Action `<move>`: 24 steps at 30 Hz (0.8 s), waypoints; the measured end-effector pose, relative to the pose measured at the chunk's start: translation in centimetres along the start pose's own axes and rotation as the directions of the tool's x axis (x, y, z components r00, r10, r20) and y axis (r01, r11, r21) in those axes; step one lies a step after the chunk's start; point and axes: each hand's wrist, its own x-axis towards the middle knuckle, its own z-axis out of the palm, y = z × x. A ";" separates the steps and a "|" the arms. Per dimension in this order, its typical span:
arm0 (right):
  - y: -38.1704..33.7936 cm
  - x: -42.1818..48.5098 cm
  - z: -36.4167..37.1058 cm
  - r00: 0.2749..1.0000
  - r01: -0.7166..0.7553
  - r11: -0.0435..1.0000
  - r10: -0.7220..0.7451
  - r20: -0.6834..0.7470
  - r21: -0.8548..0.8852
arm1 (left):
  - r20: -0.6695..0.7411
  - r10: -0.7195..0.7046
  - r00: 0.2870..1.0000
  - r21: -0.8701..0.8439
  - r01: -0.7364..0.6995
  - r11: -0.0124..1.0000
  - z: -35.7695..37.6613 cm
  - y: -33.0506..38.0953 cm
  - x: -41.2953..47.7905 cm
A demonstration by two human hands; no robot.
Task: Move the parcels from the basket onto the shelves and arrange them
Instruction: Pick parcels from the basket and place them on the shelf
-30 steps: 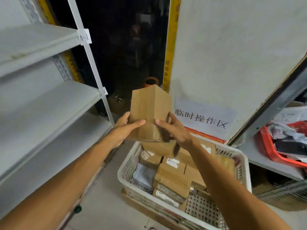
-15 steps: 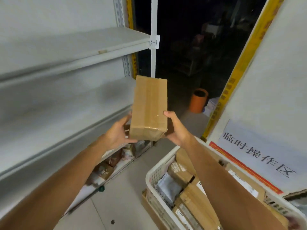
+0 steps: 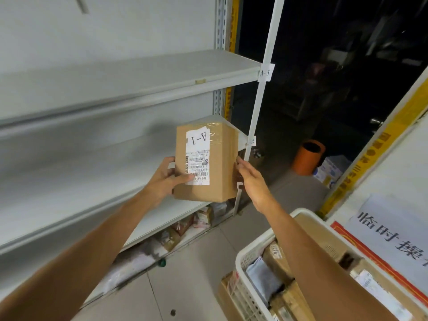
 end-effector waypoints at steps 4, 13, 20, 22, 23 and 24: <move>-1.0 -0.2 2.2 0.987 0.015 0.999 -0.009 0.159 -0.041 | -0.023 0.107 0.994 0.110 -0.104 0.988 -0.9 0.0 -0.5; -2.8 -0.2 5.4 0.984 0.060 0.966 -0.100 0.145 0.253 | 0.054 0.063 0.997 0.011 -0.063 0.998 -4.7 1.1 -1.7; -7.3 0.4 10.8 0.969 0.119 0.930 -0.186 0.164 0.349 | -0.004 0.200 0.980 -0.067 -0.200 0.977 -9.7 5.3 -2.6; -9.0 0.8 12.6 0.958 0.156 0.926 -0.227 0.176 0.343 | -0.087 0.297 0.951 -0.114 -0.305 0.945 -11.4 7.8 -2.6; -9.9 1.0 13.5 0.953 0.179 0.926 -0.247 0.177 0.332 | -0.134 0.338 0.932 -0.115 -0.353 0.928 -12.2 9.1 -2.8; -10.8 1.3 14.5 0.948 0.203 0.928 -0.266 0.175 0.312 | -0.182 0.375 0.909 -0.086 -0.395 0.915 -13.1 10.5 -3.0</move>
